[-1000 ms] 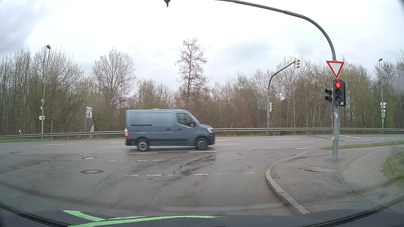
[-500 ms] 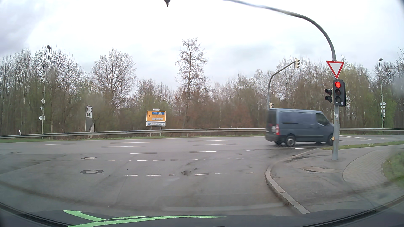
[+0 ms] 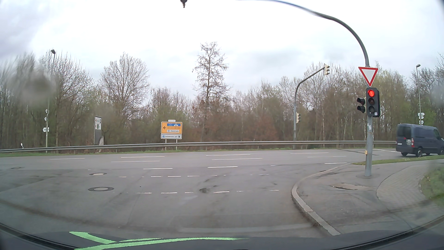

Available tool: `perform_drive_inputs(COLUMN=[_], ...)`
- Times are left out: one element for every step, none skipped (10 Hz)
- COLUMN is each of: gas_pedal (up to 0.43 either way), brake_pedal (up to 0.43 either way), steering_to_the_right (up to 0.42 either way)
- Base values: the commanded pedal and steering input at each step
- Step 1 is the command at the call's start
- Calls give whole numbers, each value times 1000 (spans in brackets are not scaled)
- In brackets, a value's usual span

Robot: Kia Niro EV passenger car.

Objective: Follow the waypoints while adhering to traffic rules and regulations

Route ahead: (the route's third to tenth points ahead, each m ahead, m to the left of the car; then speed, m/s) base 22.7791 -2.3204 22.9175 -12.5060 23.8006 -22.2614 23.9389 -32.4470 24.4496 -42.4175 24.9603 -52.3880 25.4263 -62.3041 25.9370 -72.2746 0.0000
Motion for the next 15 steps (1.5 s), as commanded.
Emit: perform_drive_inputs(gas_pedal=[0, 0, 0, 0, 0, 0, 0, 0, 0, 0, 0, 0, 0, 0, 0], brake_pedal=[348, 348, 348, 348, 348, 348, 348, 348, 348, 348, 341, 152, 18, 0, 0], steering_to_the_right=[-6, -6, -6, -6, -6, -6, -6, -6, -6, -6, -6, -6, -6, -6, -6])
